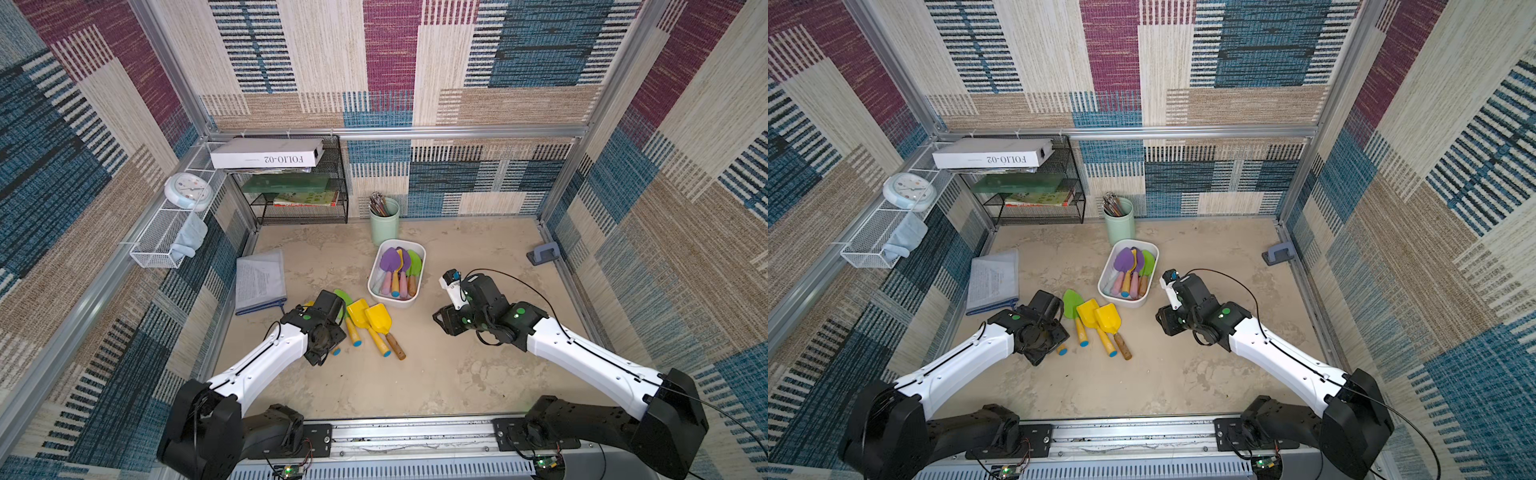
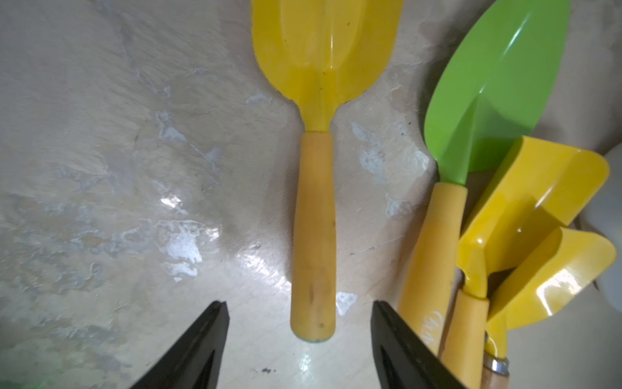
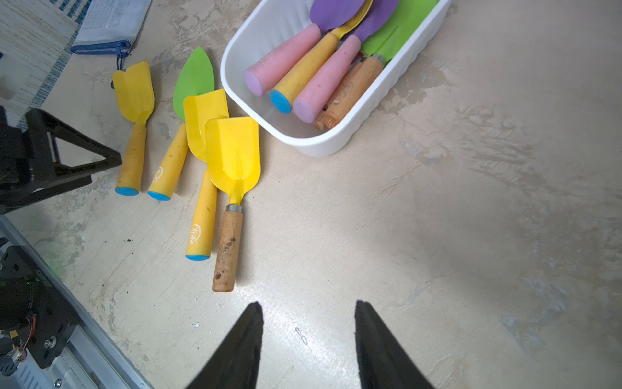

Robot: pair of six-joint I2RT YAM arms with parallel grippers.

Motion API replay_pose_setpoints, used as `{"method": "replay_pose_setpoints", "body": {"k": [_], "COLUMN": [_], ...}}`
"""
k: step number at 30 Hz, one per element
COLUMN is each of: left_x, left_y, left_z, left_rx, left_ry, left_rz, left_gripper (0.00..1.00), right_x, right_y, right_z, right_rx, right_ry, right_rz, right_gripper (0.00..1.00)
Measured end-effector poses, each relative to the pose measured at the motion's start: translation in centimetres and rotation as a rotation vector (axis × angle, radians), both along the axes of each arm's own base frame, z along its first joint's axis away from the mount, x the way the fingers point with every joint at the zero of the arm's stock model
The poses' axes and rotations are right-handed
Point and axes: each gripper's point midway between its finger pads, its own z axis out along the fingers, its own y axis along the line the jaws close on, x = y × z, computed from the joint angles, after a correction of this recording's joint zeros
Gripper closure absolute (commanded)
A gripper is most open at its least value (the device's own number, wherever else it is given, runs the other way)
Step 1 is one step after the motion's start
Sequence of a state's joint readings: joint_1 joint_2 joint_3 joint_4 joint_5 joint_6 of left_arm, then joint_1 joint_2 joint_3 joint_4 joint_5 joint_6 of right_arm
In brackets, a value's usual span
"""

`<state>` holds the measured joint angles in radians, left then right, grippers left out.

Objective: Put the shovel into the storage box
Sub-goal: Pick up the shovel from the center of the board.

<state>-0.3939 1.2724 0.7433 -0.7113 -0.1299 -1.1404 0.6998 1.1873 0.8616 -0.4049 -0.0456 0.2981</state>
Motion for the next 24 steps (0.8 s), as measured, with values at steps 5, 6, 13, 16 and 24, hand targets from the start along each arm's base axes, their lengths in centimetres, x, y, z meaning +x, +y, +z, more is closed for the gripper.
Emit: {"method": "replay_pose_setpoints", "body": {"k": [5,6,13,16,24], "left_x": [1.1,1.3,1.7,1.7,1.7], "left_y": [-0.4,-0.5,-0.7,-0.7,-0.7], "left_z": [-0.8,-0.9,-2.7,-3.2,-3.3], "left_rx": [0.004,0.005,0.015,0.017,0.016], "left_ry": [0.01,0.013,0.055,0.063,0.06], "left_rz": [0.005,0.006,0.006,0.006,0.014], "left_gripper": [0.3,0.3,0.42,0.53,0.85], "right_x": [-0.4,-0.5,-0.7,-0.7,-0.7], "right_y": [-0.4,-0.5,-0.7,-0.7,-0.9], "right_z": [-0.6,-0.8,-1.3,-1.1,-1.4], "right_rx": [-0.005,-0.007,-0.008,-0.003,-0.004], "right_ry": [0.011,0.014,0.025,0.021,0.029], "right_rz": [-0.004,-0.005,-0.013,-0.015,-0.023], "right_gripper": [0.52,0.51,0.52,0.52,0.52]}}
